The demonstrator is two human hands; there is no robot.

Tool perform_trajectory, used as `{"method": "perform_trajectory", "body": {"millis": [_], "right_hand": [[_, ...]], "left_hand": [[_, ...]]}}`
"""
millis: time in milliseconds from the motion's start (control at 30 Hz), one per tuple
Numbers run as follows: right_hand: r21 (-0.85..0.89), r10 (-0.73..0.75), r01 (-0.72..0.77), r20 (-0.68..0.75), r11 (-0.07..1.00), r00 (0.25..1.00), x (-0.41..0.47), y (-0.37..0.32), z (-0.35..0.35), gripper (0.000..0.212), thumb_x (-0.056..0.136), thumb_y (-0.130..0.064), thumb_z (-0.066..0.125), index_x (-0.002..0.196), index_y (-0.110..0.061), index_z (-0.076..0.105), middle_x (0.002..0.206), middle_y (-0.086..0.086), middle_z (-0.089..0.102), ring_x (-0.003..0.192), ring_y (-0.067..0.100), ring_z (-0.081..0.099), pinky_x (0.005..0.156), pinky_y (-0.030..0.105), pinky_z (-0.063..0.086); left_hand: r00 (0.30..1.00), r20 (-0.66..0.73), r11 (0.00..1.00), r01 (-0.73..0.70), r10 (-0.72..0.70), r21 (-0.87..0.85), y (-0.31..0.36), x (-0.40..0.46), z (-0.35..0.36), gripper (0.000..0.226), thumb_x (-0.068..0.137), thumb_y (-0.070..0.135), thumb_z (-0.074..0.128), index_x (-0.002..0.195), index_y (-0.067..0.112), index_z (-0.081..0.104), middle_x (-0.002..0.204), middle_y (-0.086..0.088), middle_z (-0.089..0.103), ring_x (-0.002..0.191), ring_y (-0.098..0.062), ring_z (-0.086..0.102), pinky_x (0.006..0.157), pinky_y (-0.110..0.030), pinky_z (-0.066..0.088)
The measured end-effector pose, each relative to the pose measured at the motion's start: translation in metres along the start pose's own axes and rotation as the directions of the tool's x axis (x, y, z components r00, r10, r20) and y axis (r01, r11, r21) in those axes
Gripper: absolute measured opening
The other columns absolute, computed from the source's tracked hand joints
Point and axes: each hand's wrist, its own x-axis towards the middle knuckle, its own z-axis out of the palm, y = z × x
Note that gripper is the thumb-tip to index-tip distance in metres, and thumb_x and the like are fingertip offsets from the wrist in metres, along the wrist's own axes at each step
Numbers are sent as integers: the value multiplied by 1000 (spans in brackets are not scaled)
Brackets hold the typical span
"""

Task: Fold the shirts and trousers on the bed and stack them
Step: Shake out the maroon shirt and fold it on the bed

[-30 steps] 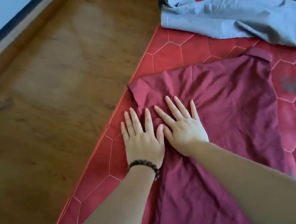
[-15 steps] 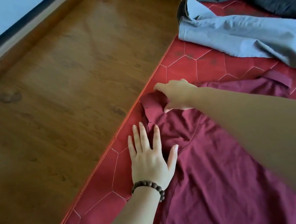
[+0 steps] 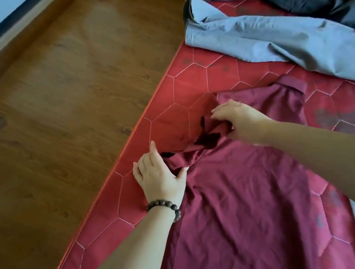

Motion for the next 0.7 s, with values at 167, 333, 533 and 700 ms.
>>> {"method": "perform_trajectory", "body": {"millis": [167, 333, 533, 700], "right_hand": [[-239, 129, -83, 185, 968, 974, -67, 29, 33, 41, 84, -6, 56, 121, -24, 58, 149, -3, 35, 144, 13, 19, 118, 39, -1], [18, 334, -337, -189, 941, 923, -81, 21, 50, 34, 83, 1, 55, 109, -18, 67, 131, 6, 52, 117, 30, 51, 102, 41, 38], [310, 798, -774, 69, 553, 598, -47, 3, 53, 58, 81, -49, 70, 114, -8, 46, 98, 5, 54, 91, 27, 56, 73, 30, 39], [426, 773, -676, -96, 602, 627, -39, 5, 54, 27, 89, -27, 65, 85, -10, 44, 78, 0, 54, 76, 24, 51, 58, 24, 25]], "left_hand": [[926, 49, 927, -373, 374, -19, 6, -5, -1, 44, 50, -14, 73, 84, 13, 67, 90, -5, 56, 94, -31, 56, 88, -46, 42], [761, 152, 776, -620, 631, -116, 11, -10, -6, 52, 47, -20, 67, 90, 8, 70, 112, -8, 65, 115, -32, 58, 98, -44, 46], [653, 386, 737, -664, 652, -121, 11, -13, -6, 75, 70, -16, 61, 139, 10, 48, 151, -5, 38, 143, -22, 30, 117, -39, 27], [652, 298, 687, -727, 697, -14, 7, -8, -10, 54, 66, -18, 69, 113, 8, 71, 133, -10, 58, 126, -30, 53, 101, -45, 47]]}}
